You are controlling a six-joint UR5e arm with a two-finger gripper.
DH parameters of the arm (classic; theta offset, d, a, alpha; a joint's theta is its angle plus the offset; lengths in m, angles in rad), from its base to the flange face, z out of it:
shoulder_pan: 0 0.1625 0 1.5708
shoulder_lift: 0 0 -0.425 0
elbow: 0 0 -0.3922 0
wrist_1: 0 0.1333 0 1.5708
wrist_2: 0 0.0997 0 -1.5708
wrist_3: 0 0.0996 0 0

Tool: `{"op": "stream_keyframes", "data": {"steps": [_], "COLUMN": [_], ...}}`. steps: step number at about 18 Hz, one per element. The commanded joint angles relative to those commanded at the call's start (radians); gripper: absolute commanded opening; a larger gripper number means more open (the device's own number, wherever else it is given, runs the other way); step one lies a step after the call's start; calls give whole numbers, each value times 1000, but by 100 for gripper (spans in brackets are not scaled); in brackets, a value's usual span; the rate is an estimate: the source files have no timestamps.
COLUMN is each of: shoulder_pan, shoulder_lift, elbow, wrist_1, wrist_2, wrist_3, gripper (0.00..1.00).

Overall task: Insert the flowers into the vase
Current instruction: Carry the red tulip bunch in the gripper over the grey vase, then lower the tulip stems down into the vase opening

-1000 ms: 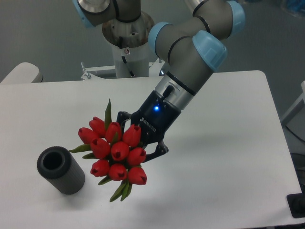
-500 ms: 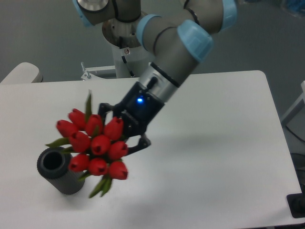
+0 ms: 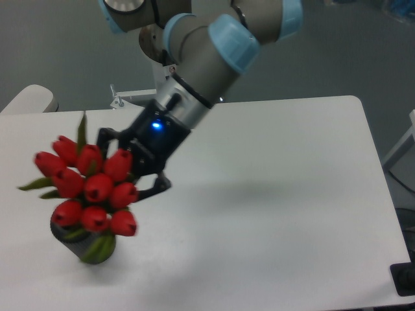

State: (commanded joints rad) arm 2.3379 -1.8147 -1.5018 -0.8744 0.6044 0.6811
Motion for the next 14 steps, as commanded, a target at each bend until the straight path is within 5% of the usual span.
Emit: {"op": "stream_keyframes", "data": {"steps": [14], "shoulder_pan": [-120], "shoulder_lift": [-41], "elbow": [-3], "wrist_1": [144], "wrist_2": [2], "wrist_3": [40], "gripper": [37]}}
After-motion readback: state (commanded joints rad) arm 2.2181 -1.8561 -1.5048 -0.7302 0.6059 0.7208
